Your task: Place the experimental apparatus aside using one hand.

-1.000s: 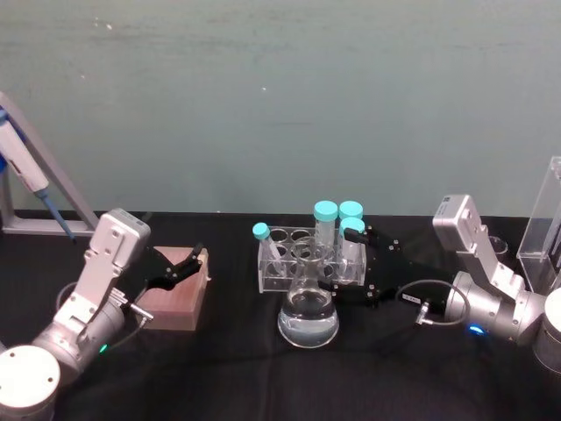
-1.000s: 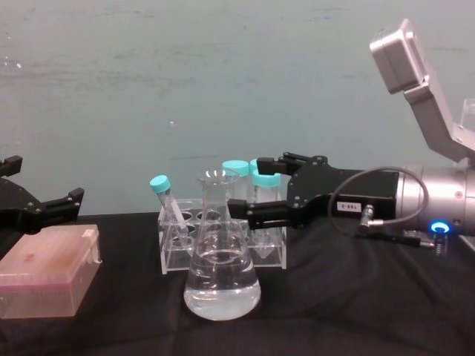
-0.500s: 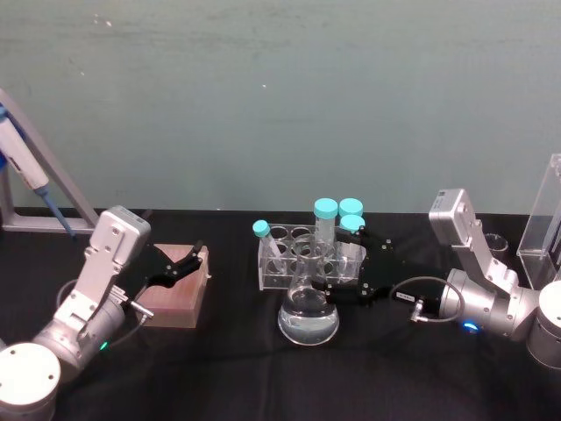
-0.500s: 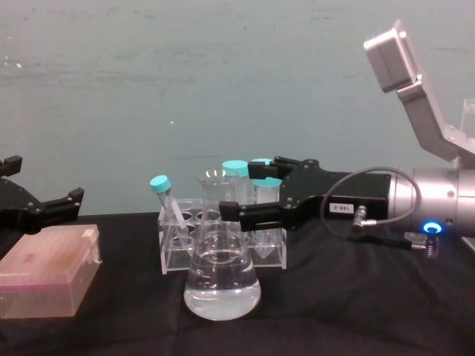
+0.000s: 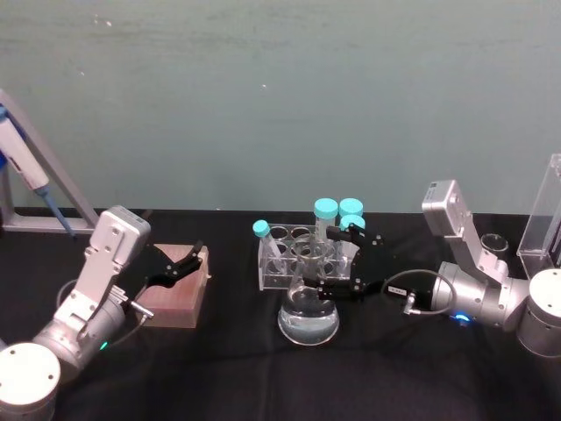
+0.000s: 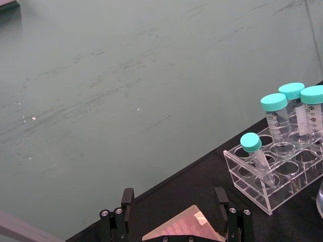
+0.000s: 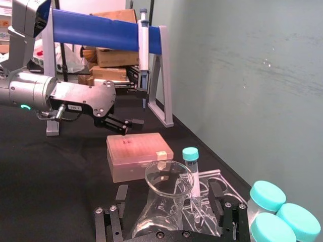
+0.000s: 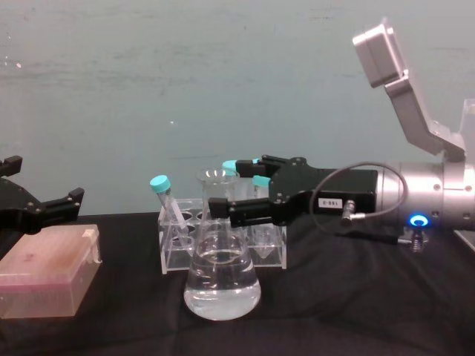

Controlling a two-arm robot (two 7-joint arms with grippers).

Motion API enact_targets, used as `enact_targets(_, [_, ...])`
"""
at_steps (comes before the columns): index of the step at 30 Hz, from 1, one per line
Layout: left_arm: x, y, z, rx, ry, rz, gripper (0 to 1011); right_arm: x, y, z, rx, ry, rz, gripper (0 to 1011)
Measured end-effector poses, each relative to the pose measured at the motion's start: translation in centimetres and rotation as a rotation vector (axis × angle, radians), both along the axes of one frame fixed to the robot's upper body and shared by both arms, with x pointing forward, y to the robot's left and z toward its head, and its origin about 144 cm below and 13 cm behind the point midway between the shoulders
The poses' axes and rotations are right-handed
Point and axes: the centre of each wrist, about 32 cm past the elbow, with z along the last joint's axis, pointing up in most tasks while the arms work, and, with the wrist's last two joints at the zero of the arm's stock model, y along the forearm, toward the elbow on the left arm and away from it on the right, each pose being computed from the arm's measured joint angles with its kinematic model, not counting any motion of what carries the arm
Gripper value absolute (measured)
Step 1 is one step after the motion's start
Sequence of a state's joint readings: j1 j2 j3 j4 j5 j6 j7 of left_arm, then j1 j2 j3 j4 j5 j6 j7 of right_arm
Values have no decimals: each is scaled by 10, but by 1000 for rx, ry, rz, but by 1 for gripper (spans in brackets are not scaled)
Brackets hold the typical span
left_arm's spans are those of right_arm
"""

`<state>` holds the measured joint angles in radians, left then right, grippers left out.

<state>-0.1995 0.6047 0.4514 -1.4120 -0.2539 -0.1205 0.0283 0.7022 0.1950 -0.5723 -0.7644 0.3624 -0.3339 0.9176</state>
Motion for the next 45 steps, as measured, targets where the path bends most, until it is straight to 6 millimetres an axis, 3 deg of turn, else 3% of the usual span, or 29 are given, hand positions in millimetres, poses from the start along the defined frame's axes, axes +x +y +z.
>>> enact_targets(45, [0, 0, 0, 0, 0, 0, 1000, 15, 13, -8, 2, 67, 45, 1000])
